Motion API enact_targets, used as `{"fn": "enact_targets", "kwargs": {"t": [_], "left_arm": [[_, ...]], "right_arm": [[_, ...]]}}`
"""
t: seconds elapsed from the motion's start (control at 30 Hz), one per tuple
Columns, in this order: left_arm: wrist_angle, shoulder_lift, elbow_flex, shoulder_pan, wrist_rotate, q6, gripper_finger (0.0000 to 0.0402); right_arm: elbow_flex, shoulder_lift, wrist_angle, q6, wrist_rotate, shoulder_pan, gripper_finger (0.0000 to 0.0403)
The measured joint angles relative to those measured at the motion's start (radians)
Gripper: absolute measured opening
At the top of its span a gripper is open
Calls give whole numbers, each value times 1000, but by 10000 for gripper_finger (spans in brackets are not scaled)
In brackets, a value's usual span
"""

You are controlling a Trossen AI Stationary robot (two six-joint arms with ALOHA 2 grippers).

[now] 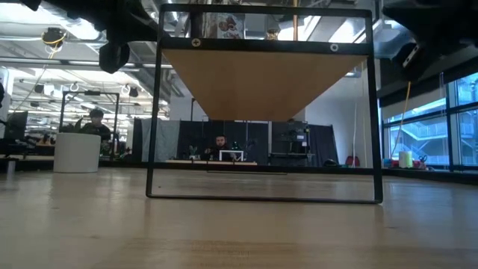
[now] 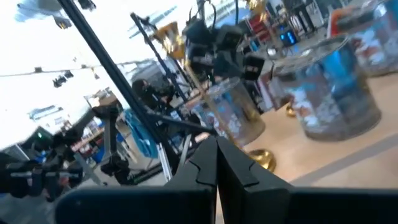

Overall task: Pick & Place candle stick holders
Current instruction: Return to Home Position

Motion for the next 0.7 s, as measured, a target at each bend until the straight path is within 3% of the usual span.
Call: {"fn": "enact_targets", "kwargs": {"t": [0.17,0.4,0.7], "left_arm": [[0,0,0,-4,-7,-7,1],[1,0,0,-4,-29,-18,1],[1,0,0,-4,-24,-32,1]], "right_arm": [[-39,-119,-40,-15,-70,-81,0],[-43,-288,-243,-3,-183,-199,0],[-43,-450,-511,-9,-199,-248,0]]}}
